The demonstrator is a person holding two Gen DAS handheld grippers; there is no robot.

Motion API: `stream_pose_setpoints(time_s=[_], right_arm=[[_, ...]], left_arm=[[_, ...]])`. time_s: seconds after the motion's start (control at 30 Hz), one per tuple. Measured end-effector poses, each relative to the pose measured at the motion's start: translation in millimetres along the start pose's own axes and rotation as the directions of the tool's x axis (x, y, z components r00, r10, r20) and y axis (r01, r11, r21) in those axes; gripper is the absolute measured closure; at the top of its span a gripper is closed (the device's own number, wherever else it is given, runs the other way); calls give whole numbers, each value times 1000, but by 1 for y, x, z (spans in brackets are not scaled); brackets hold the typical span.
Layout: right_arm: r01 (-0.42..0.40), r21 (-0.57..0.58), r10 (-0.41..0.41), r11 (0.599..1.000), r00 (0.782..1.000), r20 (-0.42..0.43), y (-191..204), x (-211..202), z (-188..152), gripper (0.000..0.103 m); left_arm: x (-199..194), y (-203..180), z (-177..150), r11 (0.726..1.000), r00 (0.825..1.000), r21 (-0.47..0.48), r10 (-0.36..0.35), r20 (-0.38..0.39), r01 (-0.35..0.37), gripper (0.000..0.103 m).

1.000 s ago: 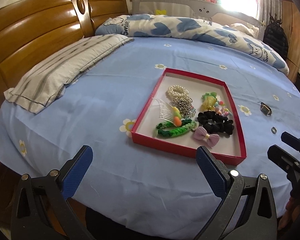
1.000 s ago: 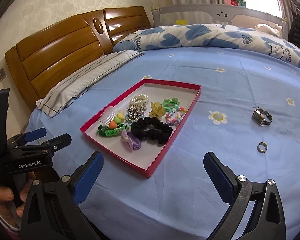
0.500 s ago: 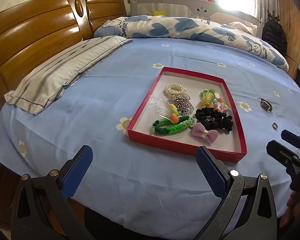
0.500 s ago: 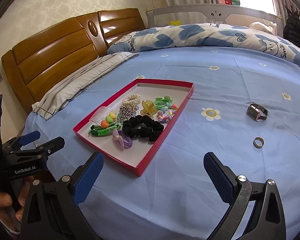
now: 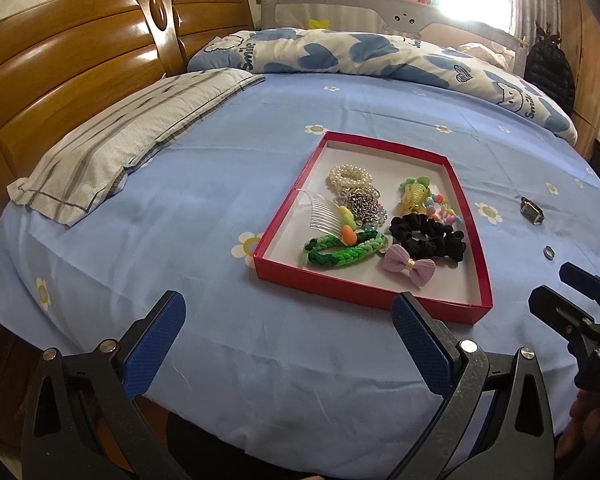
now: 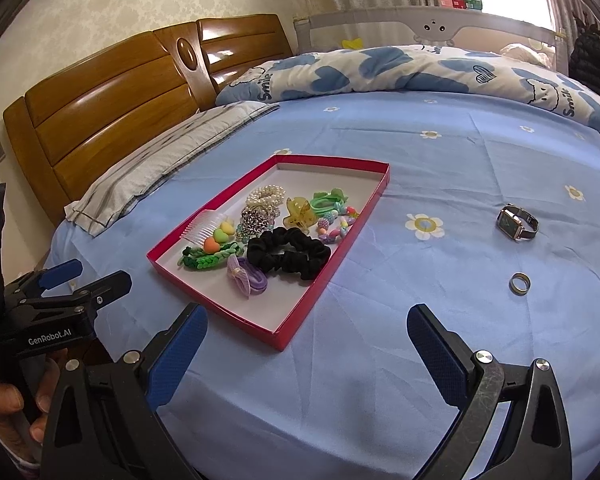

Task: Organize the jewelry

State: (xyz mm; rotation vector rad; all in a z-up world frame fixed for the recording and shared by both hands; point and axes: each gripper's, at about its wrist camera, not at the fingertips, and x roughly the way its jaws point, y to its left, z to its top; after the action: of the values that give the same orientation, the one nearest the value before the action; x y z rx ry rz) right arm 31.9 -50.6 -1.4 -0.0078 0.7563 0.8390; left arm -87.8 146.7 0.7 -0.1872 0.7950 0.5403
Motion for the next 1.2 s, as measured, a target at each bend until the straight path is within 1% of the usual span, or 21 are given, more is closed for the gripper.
stream_pose_setpoints(time_s=[0.57,1.2], right_arm=[[1,-4,-1,1000,1000,-7,1,1,0,2],[-3,-14,2,1000,1000,-6,4,0,1,2]], left_arm=[[1,-1,-2,1000,1000,2,-12,-12,12,0],[3,-3,-1,1000,1000,21,-3,-12,3,0]])
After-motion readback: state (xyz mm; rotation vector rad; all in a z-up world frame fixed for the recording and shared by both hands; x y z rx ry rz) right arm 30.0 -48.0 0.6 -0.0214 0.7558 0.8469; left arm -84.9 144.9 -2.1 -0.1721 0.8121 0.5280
